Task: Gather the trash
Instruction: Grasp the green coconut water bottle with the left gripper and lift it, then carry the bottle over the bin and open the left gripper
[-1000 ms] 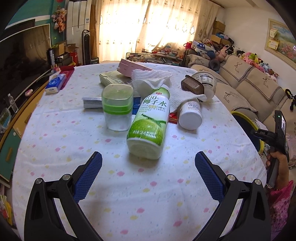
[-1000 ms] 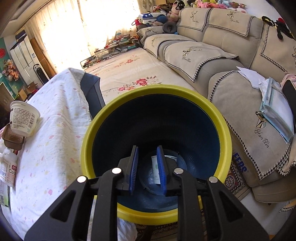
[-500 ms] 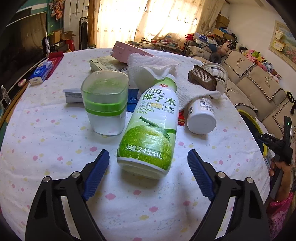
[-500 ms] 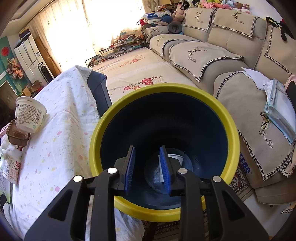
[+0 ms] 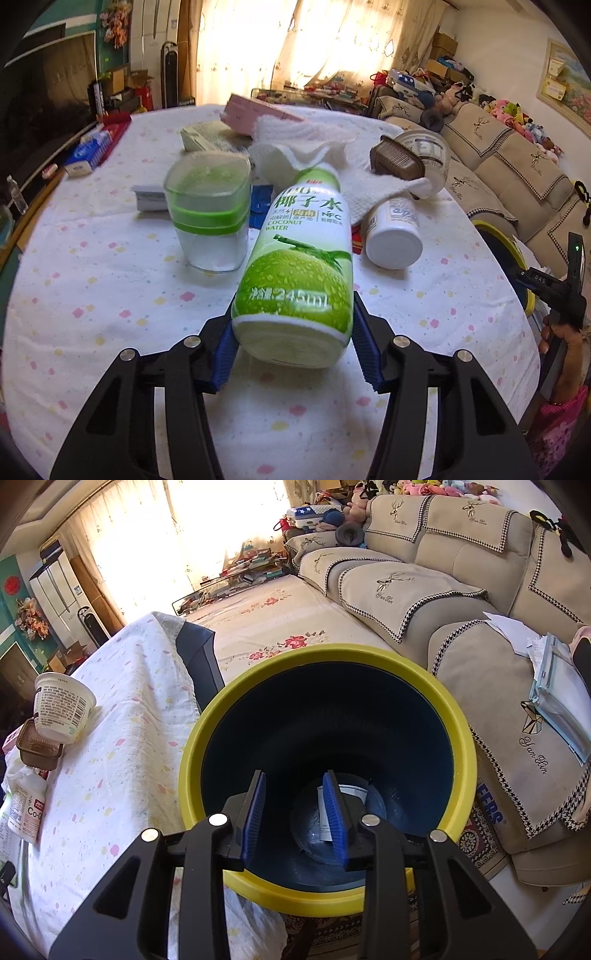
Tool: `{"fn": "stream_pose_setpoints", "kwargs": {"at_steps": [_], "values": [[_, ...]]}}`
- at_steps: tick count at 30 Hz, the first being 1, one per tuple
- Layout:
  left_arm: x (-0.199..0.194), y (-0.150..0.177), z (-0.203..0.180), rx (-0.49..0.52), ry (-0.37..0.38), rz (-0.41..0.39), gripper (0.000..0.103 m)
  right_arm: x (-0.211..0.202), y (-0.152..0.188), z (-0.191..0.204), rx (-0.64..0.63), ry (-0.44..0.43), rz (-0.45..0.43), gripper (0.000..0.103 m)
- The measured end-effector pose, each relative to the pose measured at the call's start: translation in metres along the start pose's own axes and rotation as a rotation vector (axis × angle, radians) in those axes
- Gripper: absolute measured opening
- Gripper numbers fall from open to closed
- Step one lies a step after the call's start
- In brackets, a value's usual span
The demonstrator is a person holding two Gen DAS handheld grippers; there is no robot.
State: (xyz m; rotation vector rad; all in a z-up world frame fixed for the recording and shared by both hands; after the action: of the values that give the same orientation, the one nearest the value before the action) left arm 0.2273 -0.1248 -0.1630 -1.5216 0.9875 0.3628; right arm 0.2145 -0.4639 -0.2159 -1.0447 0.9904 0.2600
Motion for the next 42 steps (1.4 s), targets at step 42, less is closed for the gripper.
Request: {"fn": "stream_pose_setpoints", "kwargs": {"at_steps": [42], "values": [[-0.111,-0.034,-0.066,0.190,0.055,-0.187,0.051,-0.027,-0.001,-0.016,0.025,-0.029,-0.054,0.031]]}}
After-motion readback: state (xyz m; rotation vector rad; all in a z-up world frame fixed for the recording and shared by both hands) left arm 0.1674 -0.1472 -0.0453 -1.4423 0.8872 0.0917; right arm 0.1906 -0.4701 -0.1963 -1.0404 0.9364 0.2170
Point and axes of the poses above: each gripper's, at about its wrist camera, not at the fingertips, and x roughly the way its jaws point, z to its left, y to its underside, the point moved 4 cm from there along x, roughly the way its jaws point, and after that the axes turned 6 degrees about y, right-handed, at the moved point
